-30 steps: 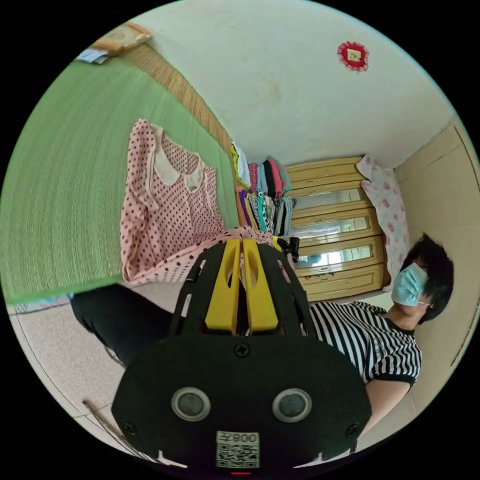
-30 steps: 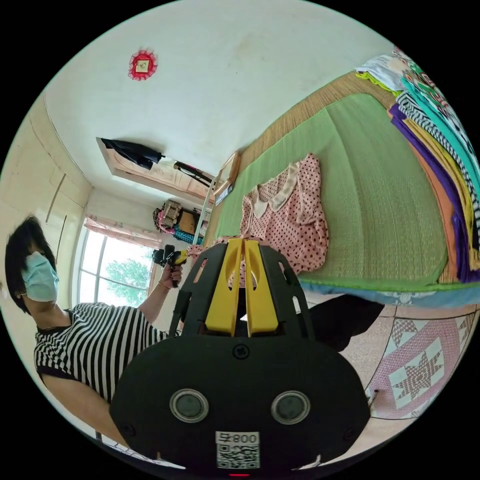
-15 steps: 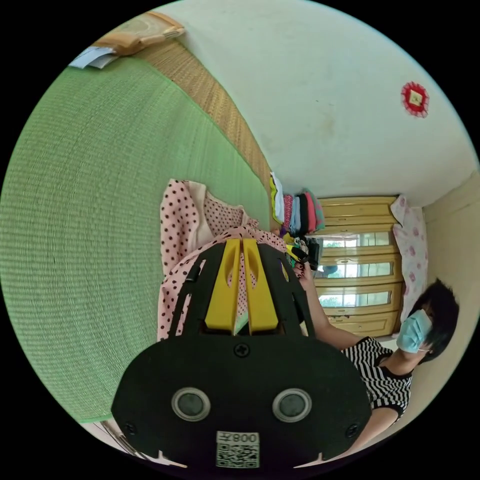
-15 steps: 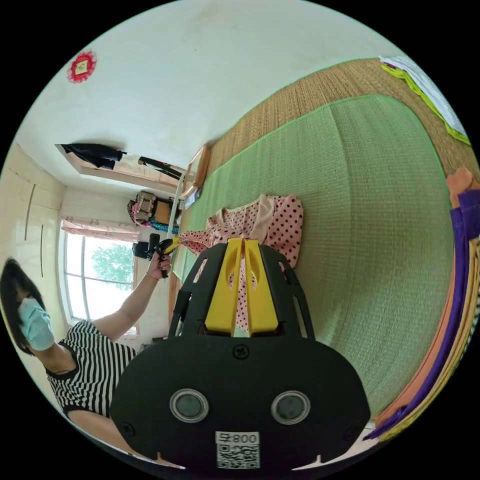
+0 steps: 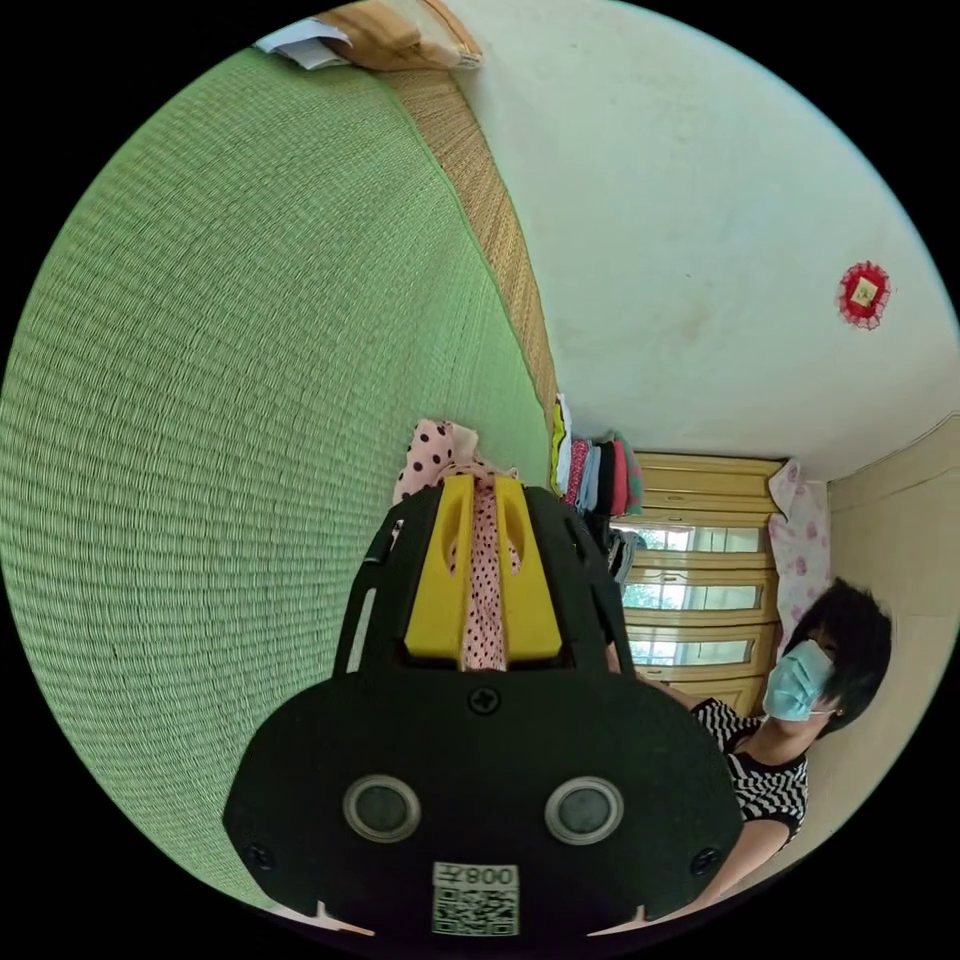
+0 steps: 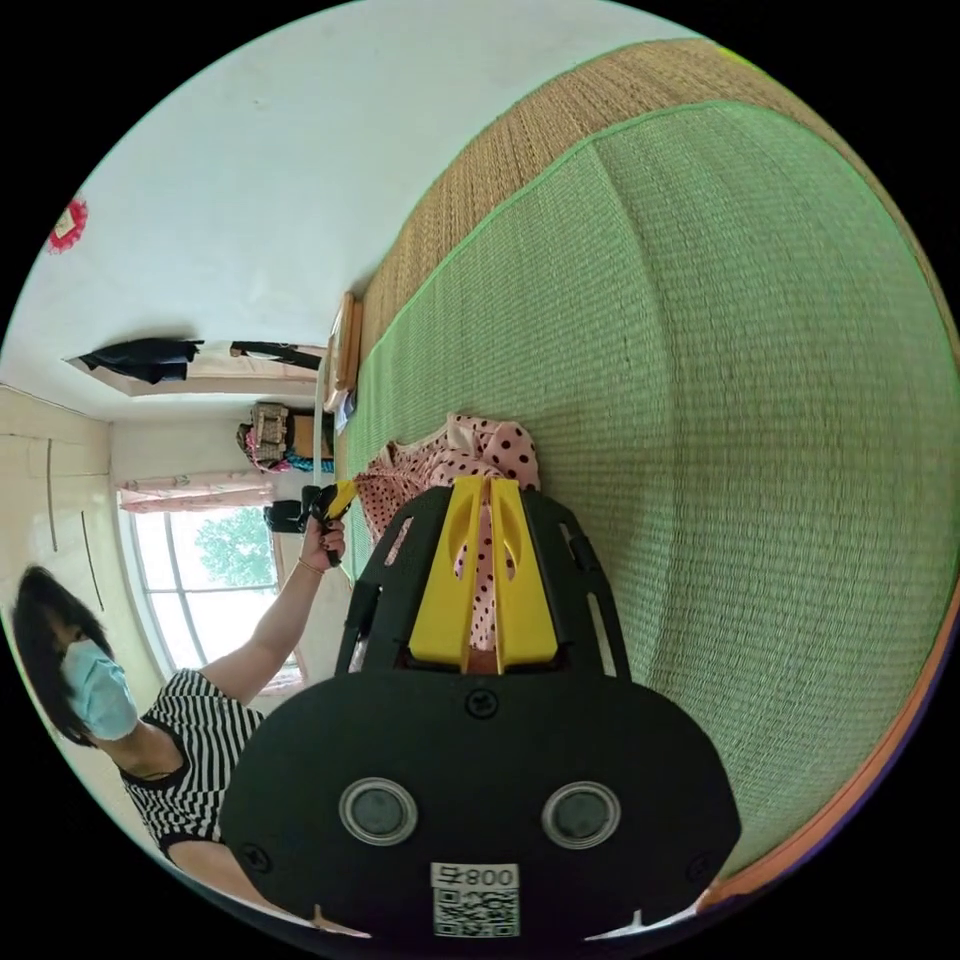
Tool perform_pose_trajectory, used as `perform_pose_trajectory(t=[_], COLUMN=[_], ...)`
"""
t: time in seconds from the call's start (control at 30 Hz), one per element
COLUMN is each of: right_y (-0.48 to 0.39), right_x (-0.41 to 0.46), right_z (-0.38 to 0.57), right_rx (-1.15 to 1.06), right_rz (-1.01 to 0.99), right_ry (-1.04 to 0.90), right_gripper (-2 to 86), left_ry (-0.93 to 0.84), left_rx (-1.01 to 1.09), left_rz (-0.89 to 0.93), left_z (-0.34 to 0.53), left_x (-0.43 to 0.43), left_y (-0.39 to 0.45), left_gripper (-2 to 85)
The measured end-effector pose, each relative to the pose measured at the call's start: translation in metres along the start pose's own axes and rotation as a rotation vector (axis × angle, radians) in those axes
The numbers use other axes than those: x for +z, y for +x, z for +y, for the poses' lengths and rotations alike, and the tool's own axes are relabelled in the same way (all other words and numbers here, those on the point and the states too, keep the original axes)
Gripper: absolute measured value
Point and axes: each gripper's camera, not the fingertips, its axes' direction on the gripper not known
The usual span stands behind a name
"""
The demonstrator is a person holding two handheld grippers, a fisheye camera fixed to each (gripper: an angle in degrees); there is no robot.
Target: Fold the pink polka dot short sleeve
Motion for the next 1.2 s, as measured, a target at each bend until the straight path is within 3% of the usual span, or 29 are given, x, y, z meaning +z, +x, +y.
perform_pose_trajectory(t=[0.3,0.5,0.57,0.67,0.9,1.07,1.2], right_y=[-0.035,-0.074,-0.083,-0.094,-0.1,-0.111,-0.13], right_x=[0.005,0.085,0.104,0.111,0.132,0.133,0.137], right_z=[0.007,-0.002,-0.01,-0.021,-0.044,-0.033,-0.007], right_rx=[-0.128,-0.262,-0.286,-0.324,-0.344,-0.377,-0.463], right_rz=[-0.109,0.087,0.308,0.394,0.493,0.418,0.402], right_ry=[0.07,-0.124,-0.127,-0.082,-0.055,0.013,0.042], right_gripper=[0.2,0.1,0.1,0.1,0.2,0.9,2.4], left_ry=[0.01,-0.068,-0.076,-0.062,-0.05,-0.031,-0.094], left_rx=[0.125,0.145,0.156,0.172,0.182,0.253,0.371], left_rz=[0.002,-0.151,-0.21,-0.266,-0.353,-0.29,-0.373], left_z=[0.002,-0.012,-0.021,-0.035,-0.056,-0.049,-0.034], left_x=[0.033,0.073,0.083,0.094,0.114,0.122,0.143], left_y=[0.035,0.044,0.047,0.053,0.059,0.074,0.095], left_gripper=[1.0,0.4,0.4,0.4,0.7,2.1,4.7])
